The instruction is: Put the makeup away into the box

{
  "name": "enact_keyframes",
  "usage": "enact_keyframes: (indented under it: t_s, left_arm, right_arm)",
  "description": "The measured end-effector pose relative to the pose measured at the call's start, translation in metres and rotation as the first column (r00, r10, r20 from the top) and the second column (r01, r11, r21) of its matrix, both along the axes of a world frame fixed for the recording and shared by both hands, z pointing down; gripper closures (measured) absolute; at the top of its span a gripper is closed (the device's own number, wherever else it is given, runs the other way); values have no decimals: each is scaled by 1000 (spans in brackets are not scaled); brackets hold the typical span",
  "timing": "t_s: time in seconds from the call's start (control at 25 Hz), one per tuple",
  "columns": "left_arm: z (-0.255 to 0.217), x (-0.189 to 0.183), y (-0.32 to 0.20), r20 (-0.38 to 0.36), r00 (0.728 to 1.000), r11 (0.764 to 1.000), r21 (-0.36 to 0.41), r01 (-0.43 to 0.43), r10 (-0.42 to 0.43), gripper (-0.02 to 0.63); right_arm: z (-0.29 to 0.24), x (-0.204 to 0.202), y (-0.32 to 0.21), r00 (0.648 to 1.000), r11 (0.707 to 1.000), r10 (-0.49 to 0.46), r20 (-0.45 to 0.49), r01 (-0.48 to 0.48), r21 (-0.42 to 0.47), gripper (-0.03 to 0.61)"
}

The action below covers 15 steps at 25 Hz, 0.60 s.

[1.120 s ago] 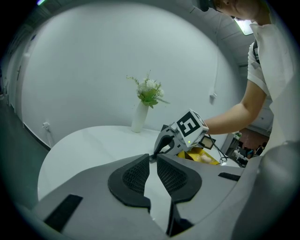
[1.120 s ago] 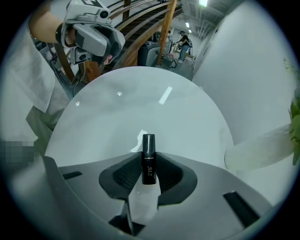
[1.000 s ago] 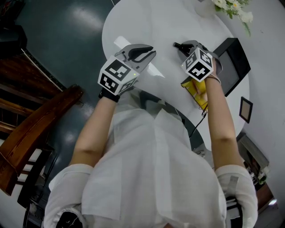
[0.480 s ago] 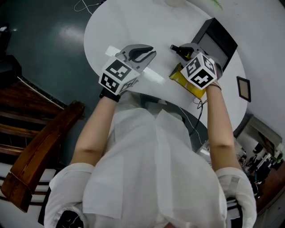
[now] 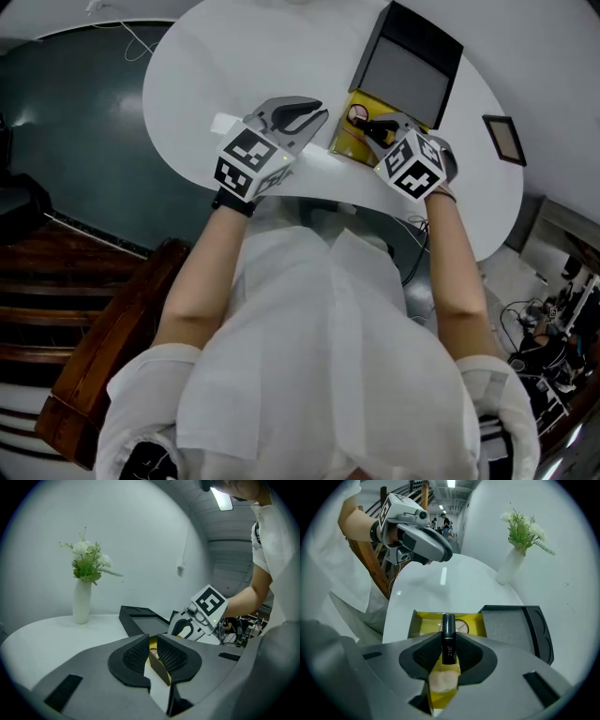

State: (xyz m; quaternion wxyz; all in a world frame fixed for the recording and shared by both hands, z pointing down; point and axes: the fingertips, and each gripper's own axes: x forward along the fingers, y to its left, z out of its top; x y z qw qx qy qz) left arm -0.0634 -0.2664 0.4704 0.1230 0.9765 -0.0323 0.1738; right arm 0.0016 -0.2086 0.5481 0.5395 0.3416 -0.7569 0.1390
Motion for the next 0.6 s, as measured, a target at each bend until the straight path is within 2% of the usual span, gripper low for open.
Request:
enact_keyframes:
  t_s: [0.28, 0.6]
  left_arm:
    - [4, 21, 21, 15, 998, 998, -5, -67, 67, 558]
    - [4, 27, 27, 28, 996, 997, -3, -83, 83, 558]
  right_arm:
    - [29, -11, 29, 999, 996, 4, 44, 0, -91, 489]
    - [45, -7, 37, 998, 989, 19, 53, -12, -147, 489]
